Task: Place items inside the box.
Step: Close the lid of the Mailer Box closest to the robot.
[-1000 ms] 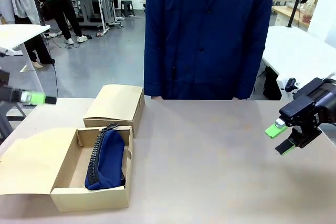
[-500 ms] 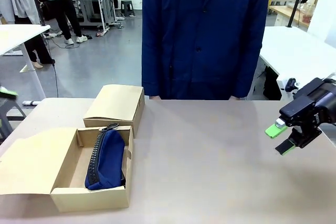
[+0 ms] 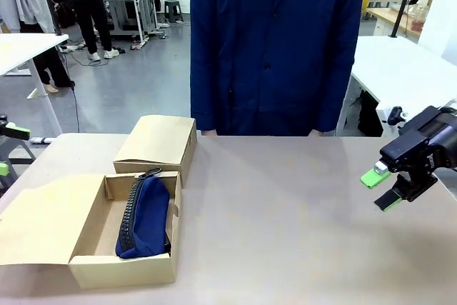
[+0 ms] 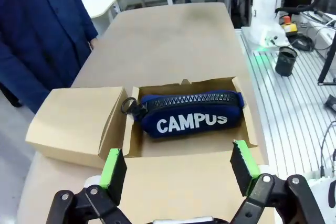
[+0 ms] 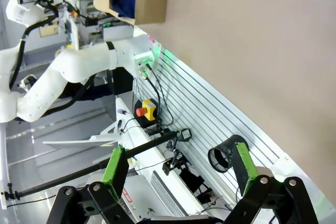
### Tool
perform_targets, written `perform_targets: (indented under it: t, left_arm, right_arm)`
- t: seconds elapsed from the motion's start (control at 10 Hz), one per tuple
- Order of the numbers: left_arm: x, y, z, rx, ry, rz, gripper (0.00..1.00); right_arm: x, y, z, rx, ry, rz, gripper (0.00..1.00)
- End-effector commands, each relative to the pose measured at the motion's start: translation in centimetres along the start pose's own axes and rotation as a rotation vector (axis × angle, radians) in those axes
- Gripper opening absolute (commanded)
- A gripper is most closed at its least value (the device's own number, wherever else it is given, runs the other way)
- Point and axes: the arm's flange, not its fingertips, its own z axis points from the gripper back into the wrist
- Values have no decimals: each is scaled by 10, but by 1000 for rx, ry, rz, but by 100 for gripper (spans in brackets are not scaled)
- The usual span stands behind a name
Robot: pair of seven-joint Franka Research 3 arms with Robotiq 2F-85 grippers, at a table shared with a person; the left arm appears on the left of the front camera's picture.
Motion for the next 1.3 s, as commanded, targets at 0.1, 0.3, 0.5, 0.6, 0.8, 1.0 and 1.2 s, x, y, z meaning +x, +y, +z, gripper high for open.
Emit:
perform_targets:
  t: [0.1, 0.3, 0.5, 0.6, 0.8, 1.0, 1.2]
  left_arm:
    - [-19, 3, 2, -51, 77, -2, 100]
    - [-52, -11, 17, -96, 106, 51, 100]
    - [-77, -10, 32, -131, 137, 122, 100]
    - [-93, -11, 31, -150, 197, 137, 100]
    - [-122, -26, 32, -100, 216, 175, 100]
    - [-147, -17, 47, -89, 234, 209, 100]
    - [-171, -21, 49, -60, 201, 229, 100]
  right_arm:
    - [-1, 2, 1, 11, 0, -2, 100]
    - [-1, 2, 1, 11, 0, -2, 100]
    - [-1, 2, 1, 11, 0, -2, 100]
    - [-1, 2, 1, 11, 0, -2, 100]
    - [-1, 2, 1, 11, 0, -2, 100]
    - [-1, 2, 1, 11, 0, -2, 100]
    - [-1, 2, 1, 11, 0, -2, 100]
